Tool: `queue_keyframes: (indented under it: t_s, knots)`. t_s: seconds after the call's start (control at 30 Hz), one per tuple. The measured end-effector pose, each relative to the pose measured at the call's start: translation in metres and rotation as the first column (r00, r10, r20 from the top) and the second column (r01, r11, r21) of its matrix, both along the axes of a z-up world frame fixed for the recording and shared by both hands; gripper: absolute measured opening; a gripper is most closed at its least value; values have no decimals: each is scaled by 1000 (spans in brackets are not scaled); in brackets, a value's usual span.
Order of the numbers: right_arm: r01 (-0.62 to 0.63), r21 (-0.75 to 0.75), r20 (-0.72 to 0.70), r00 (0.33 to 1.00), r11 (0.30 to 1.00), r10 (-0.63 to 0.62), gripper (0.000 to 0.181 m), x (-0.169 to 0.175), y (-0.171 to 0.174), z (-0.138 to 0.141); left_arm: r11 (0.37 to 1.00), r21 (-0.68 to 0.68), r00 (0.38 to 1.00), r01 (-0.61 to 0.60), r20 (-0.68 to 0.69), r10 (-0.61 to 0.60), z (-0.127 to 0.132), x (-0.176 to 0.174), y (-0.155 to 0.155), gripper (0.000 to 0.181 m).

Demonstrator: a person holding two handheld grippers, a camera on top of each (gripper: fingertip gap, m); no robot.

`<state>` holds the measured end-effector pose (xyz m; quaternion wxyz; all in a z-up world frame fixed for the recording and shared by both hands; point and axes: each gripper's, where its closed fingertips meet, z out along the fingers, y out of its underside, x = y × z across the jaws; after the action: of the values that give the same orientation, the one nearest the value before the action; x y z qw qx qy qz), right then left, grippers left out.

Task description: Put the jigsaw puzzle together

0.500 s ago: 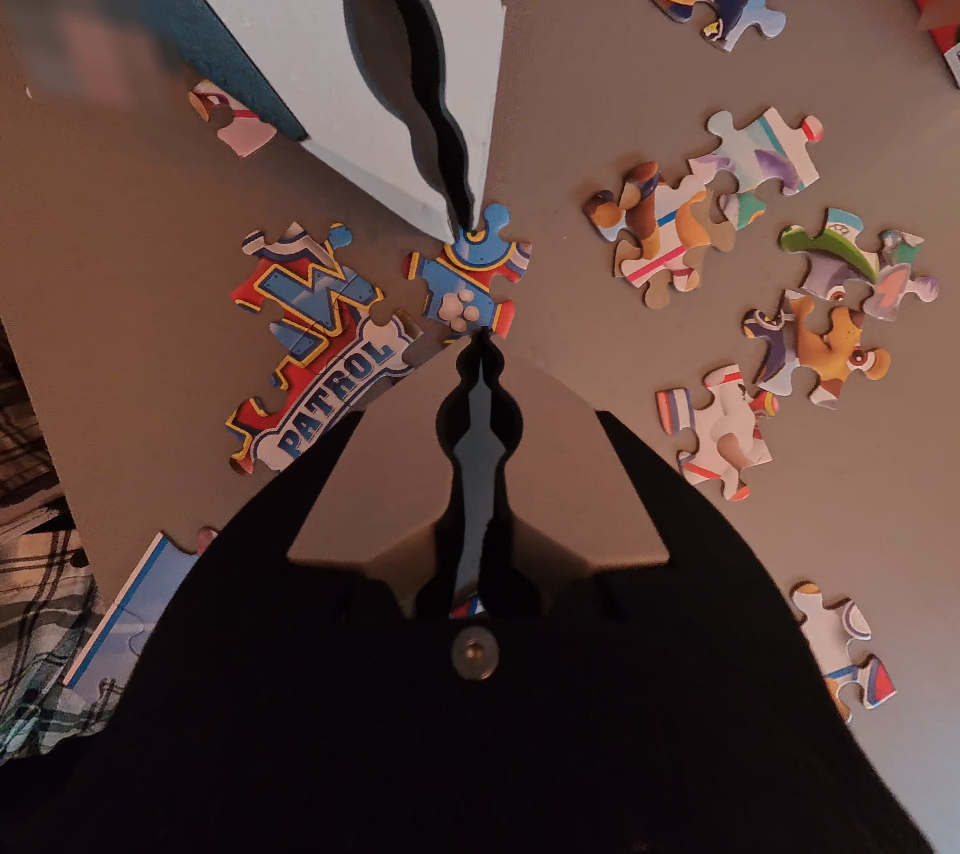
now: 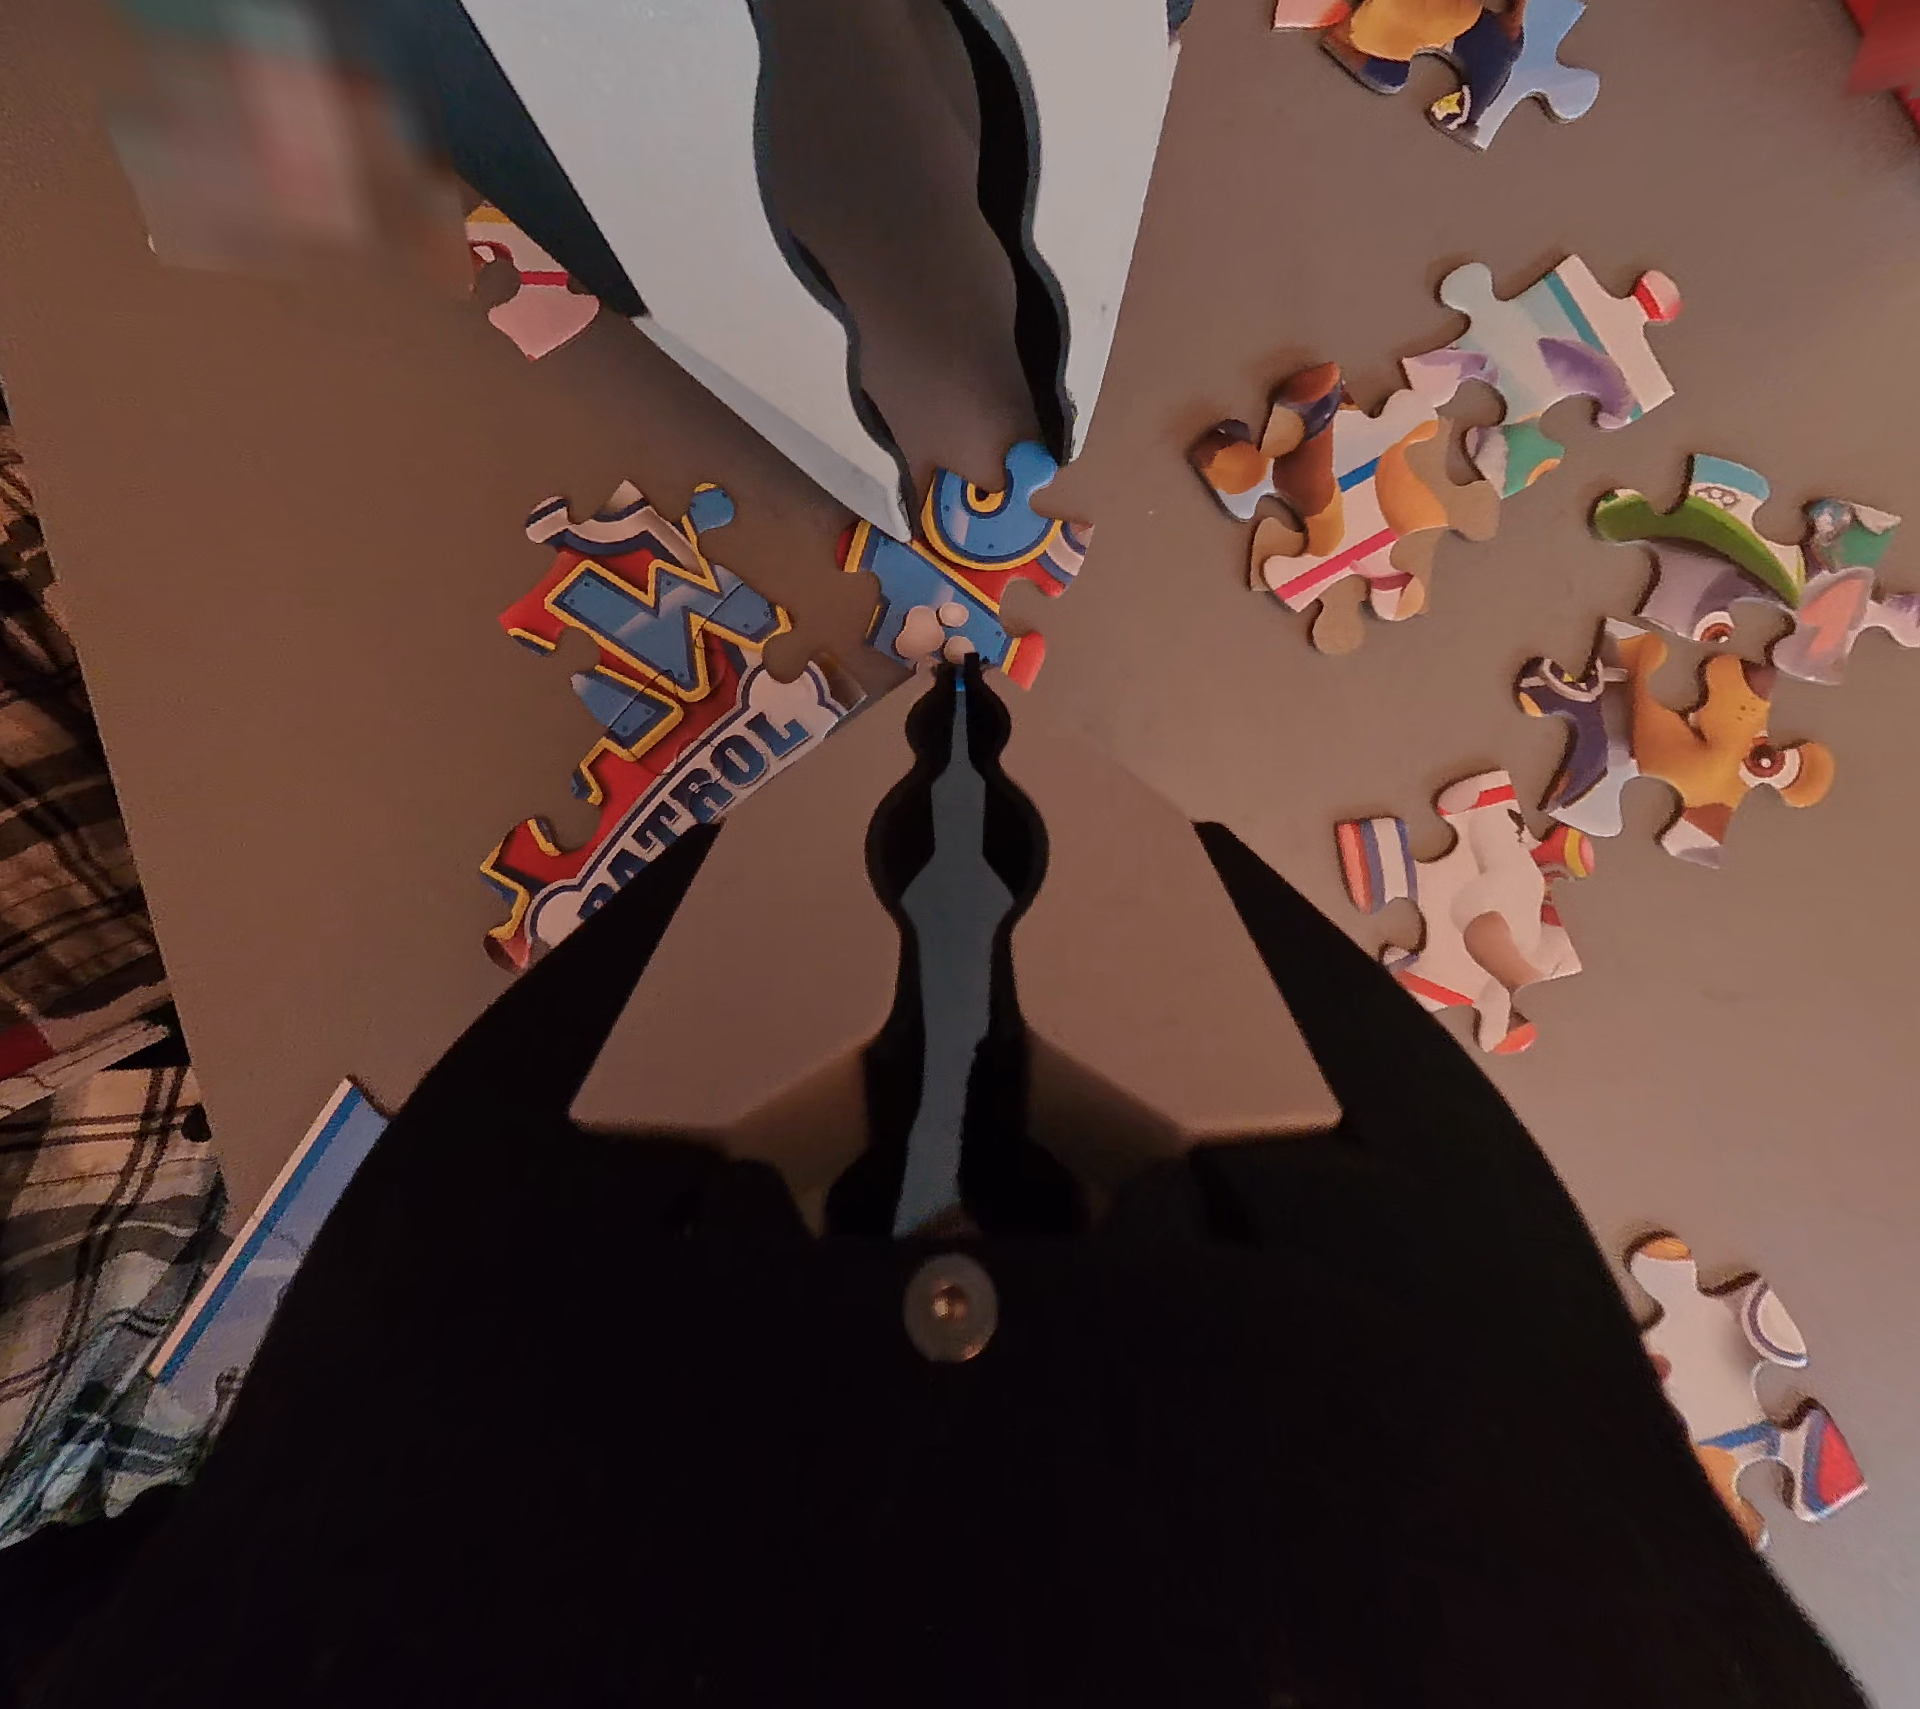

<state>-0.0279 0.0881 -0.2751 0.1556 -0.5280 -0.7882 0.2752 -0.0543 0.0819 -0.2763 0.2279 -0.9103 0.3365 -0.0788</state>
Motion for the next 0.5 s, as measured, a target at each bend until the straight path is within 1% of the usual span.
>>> queue_keyframes:
  t_s: [0.17,0.33,0.4,0.5]
  knots:
    - [-3,-1,-11,1000,1000,3,0,-3,0,0,1000,-2,1000,5,-23,-5,0,0,-1,27]
    - [14,14,-25,1000,1000,-14,0,-5,3,0,999,25,998,-33,-45,35,0,0,-1,25]
    - [24,13,-29,999,1000,-24,4,-5,5,0,998,51,998,-29,-53,31,1,2,-2,0]
    - [38,0,-25,999,999,-38,10,-6,7,0,996,82,996,-29,-79,35,0,3,-1,0]
